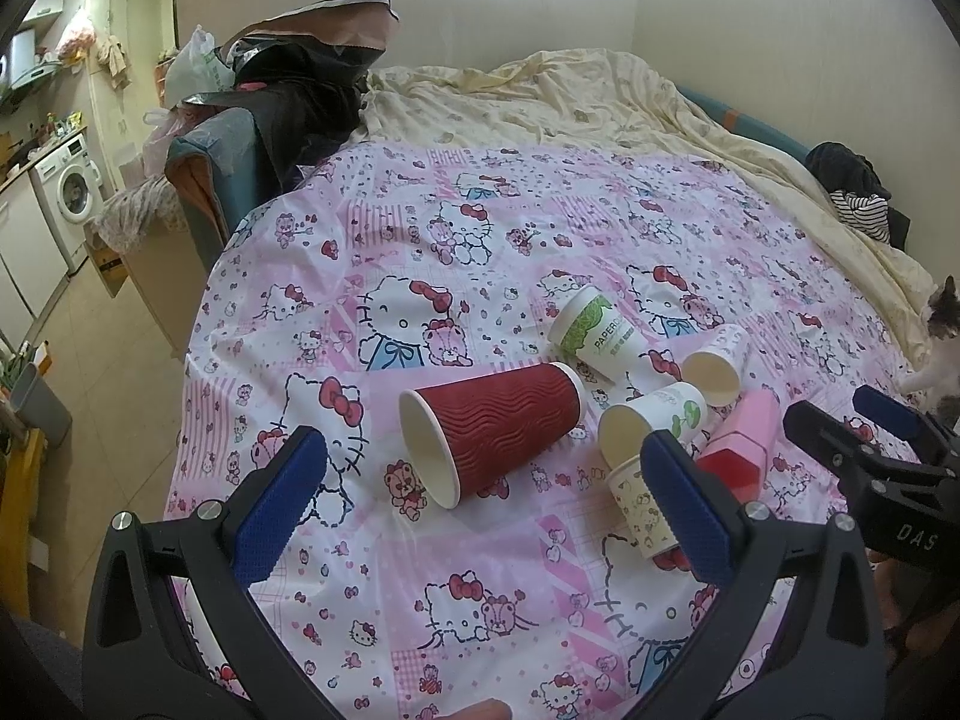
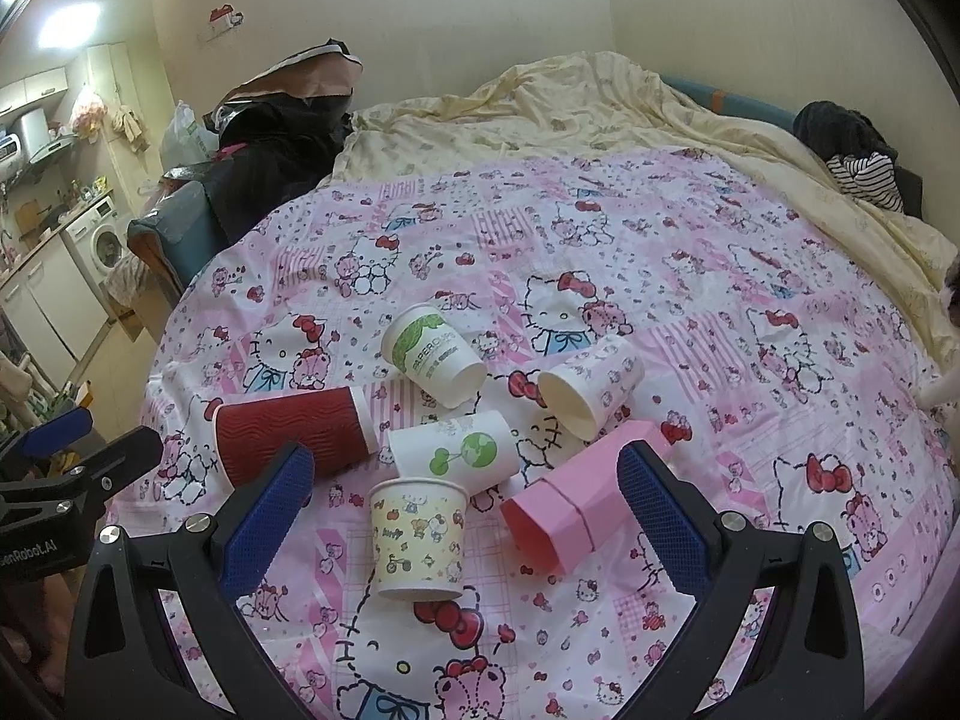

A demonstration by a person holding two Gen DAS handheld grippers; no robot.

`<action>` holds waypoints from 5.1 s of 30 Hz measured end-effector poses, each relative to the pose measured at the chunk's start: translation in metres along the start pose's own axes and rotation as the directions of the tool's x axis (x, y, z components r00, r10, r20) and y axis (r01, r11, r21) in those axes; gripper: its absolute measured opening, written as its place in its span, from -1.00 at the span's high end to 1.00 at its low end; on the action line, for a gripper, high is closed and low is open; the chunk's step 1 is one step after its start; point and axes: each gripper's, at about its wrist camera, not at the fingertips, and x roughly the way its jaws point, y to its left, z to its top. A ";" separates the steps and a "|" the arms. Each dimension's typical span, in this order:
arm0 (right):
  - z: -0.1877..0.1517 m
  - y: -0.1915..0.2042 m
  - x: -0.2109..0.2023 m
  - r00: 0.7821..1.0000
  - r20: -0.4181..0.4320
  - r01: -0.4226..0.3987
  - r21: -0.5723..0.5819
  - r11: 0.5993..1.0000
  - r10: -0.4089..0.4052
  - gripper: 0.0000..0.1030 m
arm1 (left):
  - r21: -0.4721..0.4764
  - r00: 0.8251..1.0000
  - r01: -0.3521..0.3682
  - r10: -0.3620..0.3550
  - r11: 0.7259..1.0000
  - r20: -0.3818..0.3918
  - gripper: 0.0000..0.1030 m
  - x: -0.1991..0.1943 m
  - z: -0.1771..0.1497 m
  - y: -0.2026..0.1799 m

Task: Flip cup upside down

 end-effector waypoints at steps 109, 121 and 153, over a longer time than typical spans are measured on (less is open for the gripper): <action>0.090 -0.182 0.206 0.914 -0.308 -0.090 0.481 0.872 0.264 -0.13 | 0.228 0.938 0.163 -0.079 0.960 -0.338 -0.17 0.133 0.065 -0.014; 0.096 -0.127 0.204 0.989 -0.133 0.070 0.004 0.998 -0.069 -0.14 | 0.218 0.938 0.160 -0.080 0.963 -0.336 -0.18 0.135 0.065 -0.013; 0.063 -0.098 0.191 0.897 -0.441 -0.064 -0.068 0.996 0.027 -0.15 | 0.182 0.925 0.170 -0.094 0.968 -0.369 -0.26 0.138 0.060 -0.013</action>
